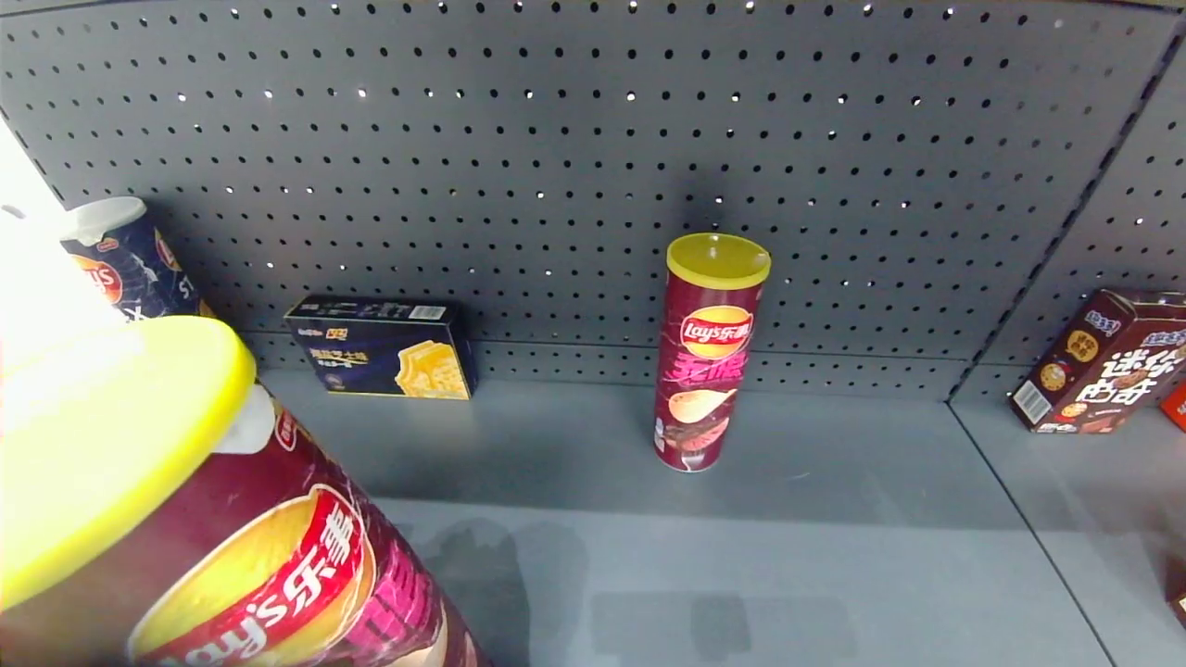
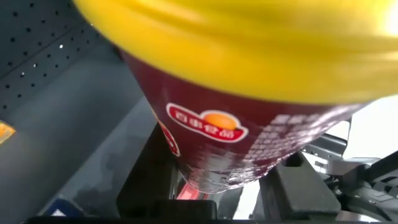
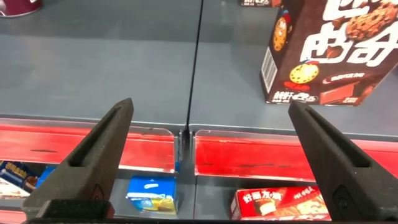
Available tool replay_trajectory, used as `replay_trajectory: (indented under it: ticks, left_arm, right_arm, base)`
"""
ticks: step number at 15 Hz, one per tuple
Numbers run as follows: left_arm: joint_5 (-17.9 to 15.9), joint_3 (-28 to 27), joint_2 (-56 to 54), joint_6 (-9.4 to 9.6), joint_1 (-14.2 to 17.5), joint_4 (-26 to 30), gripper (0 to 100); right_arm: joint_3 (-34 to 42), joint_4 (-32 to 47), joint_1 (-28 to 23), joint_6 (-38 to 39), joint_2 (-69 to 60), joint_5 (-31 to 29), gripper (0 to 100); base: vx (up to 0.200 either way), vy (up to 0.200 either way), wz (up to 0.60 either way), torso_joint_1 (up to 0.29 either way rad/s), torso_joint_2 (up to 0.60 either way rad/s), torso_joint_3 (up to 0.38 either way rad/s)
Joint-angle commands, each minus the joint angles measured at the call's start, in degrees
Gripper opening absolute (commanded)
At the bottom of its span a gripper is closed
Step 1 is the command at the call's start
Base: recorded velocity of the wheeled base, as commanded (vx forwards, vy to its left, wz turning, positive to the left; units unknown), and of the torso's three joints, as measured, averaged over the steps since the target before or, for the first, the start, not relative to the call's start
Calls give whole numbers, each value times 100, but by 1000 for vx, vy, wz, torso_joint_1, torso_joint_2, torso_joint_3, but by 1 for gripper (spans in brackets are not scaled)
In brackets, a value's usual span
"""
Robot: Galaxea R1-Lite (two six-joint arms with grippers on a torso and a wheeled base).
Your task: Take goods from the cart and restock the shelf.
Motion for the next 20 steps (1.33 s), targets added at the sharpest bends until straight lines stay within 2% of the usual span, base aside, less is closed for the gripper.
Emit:
replay_trajectory:
  ticks: [1, 18, 20]
  left_arm:
    - [0, 87, -37, -8, 8, -10, 0]
    - [26, 456, -160, -16, 43, -19, 0]
    - [140, 544, -274, -25, 43, -10, 0]
  right_arm:
    - [0, -1, 0, 0, 5, 1, 100]
    - [0, -1, 0, -8, 5, 1, 100]
    - [-9, 8, 0, -8, 13, 10, 100]
  base:
    - [0, 0, 0, 0, 0, 0]
    - [0, 0, -35, 0, 0, 0]
    - [0, 0, 0, 0, 0, 0]
